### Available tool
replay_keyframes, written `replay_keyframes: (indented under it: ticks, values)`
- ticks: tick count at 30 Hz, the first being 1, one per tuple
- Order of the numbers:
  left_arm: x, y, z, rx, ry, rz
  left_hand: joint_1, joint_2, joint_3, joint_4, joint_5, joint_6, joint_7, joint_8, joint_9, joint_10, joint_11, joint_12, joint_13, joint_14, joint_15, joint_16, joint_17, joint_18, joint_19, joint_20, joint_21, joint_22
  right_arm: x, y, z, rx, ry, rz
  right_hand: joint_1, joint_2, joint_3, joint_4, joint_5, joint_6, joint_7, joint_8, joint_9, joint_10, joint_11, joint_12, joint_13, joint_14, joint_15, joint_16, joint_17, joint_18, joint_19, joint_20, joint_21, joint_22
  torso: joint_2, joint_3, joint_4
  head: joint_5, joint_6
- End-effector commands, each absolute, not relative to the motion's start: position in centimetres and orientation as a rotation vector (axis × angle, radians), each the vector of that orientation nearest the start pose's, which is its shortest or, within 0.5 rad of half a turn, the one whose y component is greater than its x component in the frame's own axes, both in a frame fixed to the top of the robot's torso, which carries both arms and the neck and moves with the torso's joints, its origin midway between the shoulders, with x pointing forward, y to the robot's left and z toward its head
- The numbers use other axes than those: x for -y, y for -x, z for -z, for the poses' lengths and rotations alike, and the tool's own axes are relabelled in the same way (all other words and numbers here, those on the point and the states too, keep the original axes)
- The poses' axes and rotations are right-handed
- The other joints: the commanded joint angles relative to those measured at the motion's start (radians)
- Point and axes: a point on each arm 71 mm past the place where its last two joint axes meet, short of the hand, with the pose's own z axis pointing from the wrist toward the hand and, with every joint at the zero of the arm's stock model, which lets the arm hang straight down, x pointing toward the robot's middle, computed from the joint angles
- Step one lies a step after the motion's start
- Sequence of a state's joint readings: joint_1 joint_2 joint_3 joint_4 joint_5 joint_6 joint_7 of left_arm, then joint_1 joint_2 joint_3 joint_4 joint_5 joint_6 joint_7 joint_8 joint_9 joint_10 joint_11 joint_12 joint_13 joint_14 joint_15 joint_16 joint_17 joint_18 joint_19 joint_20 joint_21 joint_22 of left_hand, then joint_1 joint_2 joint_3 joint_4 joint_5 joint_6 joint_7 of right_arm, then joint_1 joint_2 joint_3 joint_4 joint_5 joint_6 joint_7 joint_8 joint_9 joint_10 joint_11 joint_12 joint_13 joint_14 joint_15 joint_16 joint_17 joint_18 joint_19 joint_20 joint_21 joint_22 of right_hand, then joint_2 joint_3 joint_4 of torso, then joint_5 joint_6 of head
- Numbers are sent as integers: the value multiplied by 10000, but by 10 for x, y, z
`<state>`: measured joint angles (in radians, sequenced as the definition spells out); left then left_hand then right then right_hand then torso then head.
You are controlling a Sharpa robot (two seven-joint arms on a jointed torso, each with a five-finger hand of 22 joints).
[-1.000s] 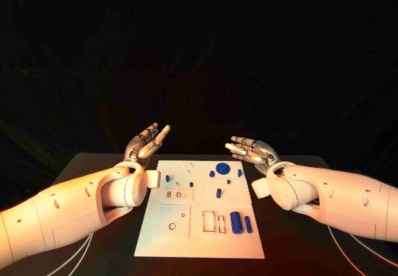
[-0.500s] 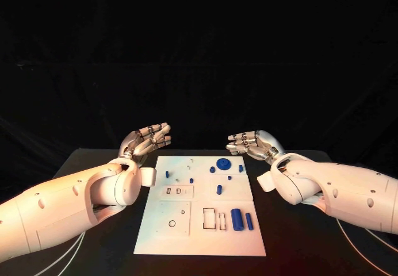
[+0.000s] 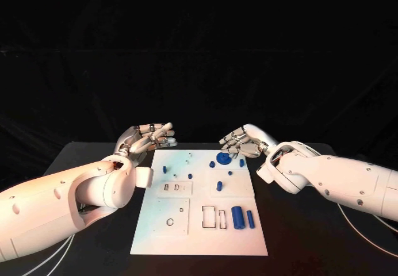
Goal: Assemble the parts on the task board
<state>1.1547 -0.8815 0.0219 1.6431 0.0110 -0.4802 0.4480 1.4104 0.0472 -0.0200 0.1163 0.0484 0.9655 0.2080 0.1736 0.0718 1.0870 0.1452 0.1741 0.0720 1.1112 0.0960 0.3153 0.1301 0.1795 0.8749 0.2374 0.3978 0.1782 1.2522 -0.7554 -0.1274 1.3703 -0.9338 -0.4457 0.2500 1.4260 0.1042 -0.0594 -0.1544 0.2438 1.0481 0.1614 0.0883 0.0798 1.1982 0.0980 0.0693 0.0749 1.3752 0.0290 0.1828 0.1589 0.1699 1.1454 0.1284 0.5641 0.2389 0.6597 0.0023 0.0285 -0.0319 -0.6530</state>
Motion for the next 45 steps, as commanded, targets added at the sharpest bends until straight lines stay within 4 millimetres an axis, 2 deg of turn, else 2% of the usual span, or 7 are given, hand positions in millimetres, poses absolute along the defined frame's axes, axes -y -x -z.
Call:
replay_keyframes:
  ticks: [1, 4, 6, 10, 16, 31, 45]
  values:
    - [-200, -466, 158, -13128, 11135, 15429, 89, 4, -42, -9, 48, 71, -22, -57, -14, 104, -14, 12, 5, 94, -23, 33, 13, 55, 78, -17, 38, 7, 187, -510, 182, -15757, 982, -8619, -135, -127, 180, -94, 63, 176, -39, -67, 39, 217, -90, -28, 65, 442, -119, 22, 201, 91, 537, -153, 778, 501, 362, -5, 67, -31, 62]
    - [-198, -463, 153, -13131, 11015, 15596, 92, 7, -43, -10, 48, 76, -23, -62, -16, 111, -16, 4, 3, 101, -25, 32, 14, 55, 84, -20, 41, 6, 180, -512, 178, -15923, 1792, -7886, -342, -267, 360, -153, 243, 241, -30, -132, 59, 222, -84, -51, 133, 913, -225, 168, 446, -216, 1337, -210, 2884, 3048, 500, -11, 150, -83, 105]
    - [-198, -461, 150, -13124, 10955, 15674, 93, 7, -45, -10, 48, 75, -22, -67, -18, 111, -16, -2, 2, 105, -25, 32, 14, 55, 87, -22, 42, 6, 176, -515, 176, -16019, 2166, -7431, -693, -397, 316, -14, 301, 276, -97, -152, 70, 2, -230, -72, 124, 1402, -345, 1833, 1309, -306, 1620, -337, 3715, 4073, 579, -11, 194, -115, 149]
    - [-197, -458, 144, -13082, 10824, 15804, 91, 4, -65, -10, 48, 62, -7, -114, -33, 94, -2, -67, -15, 131, -22, 24, 17, 53, 106, -34, 52, 1, 170, -519, 171, -16123, 2845, -6535, -945, -697, 474, 5, 272, 189, -95, -231, 72, -421, -139, -47, 149, 1328, -321, 3744, 2567, -606, 2090, -355, 5421, 6273, 736, -26, 284, -177, 193]
    - [-197, -455, 137, -13046, 10690, 15946, 93, -1, -89, -15, 47, 38, 17, -173, -47, 59, 22, -150, -32, 137, -7, 1, 16, 48, 115, -44, 55, -7, 162, -522, 163, -16047, 3568, -5633, -1169, -940, 1216, 50, 255, 158, -123, -235, 112, -578, -118, 30, 347, 1165, -266, 7391, 6171, -986, 2665, -312, 7701, 9354, 915, -43, 345, -256, 294]
    - [-196, -452, 131, -13063, 10568, 16135, 95, 4, -109, -20, 48, 29, 37, -221, -53, 20, 45, -228, -44, 129, 12, -27, 13, 44, 113, -48, 52, -19, 160, -523, 158, -16232, 4445, -4096, -1309, -1306, 2011, 212, 111, 81, -210, -221, 142, -852, -97, -24, 467, 1253, -230, 9302, 7991, -1294, 3265, -288, 8953, 11322, 1090, -78, 388, -348, 287]
    - [-197, -452, 131, -13115, 10576, 16154, 97, 5, -133, -30, 48, 10, 63, -279, -59, -30, 73, -316, -52, 120, 32, -58, 10, 41, 109, -49, 48, -32, 157, -523, 160, -16595, 4454, -4215, -1394, -1458, 2614, 384, 286, 234, -253, -217, 188, -698, -140, -22, 507, 1310, -298, 10388, 9052, -1456, 3656, -233, 9473, 12202, 1193, -51, 413, -324, 338]
